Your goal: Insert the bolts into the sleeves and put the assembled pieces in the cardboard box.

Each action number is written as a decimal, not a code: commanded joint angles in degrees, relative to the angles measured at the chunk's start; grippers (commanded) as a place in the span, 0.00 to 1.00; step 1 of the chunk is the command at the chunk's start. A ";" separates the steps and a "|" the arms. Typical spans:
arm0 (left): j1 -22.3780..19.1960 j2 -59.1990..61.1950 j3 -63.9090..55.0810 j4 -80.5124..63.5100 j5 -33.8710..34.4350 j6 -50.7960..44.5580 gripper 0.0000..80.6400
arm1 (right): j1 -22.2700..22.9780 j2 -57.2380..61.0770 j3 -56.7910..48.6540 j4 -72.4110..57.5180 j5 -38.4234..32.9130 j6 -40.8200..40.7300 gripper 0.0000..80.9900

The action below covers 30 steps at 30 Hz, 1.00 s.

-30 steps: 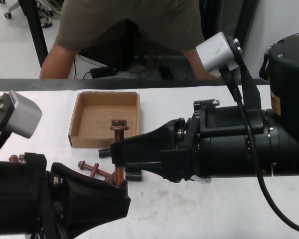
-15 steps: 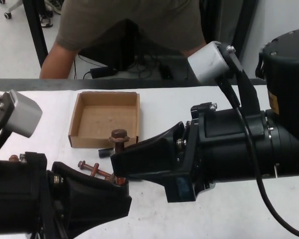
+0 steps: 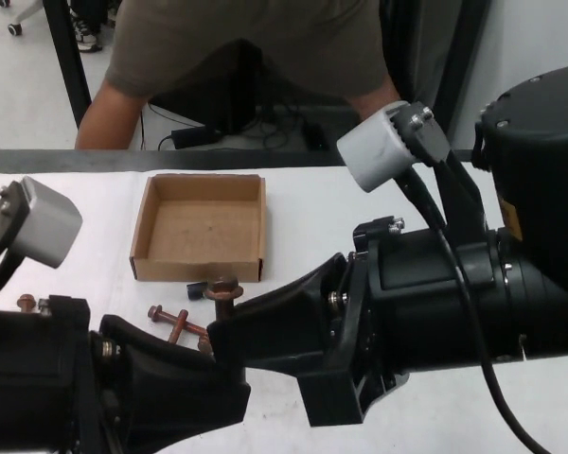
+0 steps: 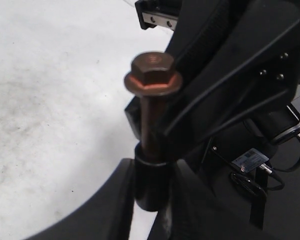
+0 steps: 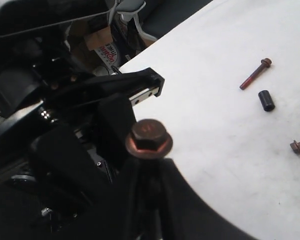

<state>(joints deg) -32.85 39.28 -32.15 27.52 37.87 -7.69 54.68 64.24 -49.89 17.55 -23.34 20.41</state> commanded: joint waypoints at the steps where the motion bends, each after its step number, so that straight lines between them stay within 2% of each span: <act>1: 0.29 -0.17 -0.79 -5.73 -3.89 -0.04 0.01 | 1.85 -0.45 -0.48 0.92 -7.58 2.21 0.04; 3: 0.29 -0.17 -0.79 -7.84 -3.89 -0.04 0.01 | 1.85 -0.45 -0.44 0.92 -7.35 4.30 0.16; 6: 0.29 -0.17 -0.79 -8.95 -3.89 -0.04 0.01 | 1.85 -0.45 -0.44 0.92 -5.62 7.71 0.46; 8: 0.29 -0.17 -0.79 -8.78 -3.89 -0.04 0.01 | 1.85 -0.45 -0.69 1.02 -4.32 9.24 0.54; 12: 0.29 -0.17 -0.79 -8.91 -3.89 -0.04 0.01 | 1.85 -0.45 -1.65 1.02 -4.34 9.24 0.54; 25: 0.29 -0.31 -0.92 -9.38 -3.89 -1.50 0.01 | 1.70 -0.45 -3.57 8.39 5.23 -1.78 0.54; 30: 0.29 -0.31 -0.92 -12.56 -3.89 -2.64 0.01 | 1.70 -0.45 -3.57 9.28 8.09 -2.57 0.54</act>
<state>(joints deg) -32.59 39.28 -32.15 17.64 33.99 -10.09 56.13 63.84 -53.39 26.32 -16.07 18.42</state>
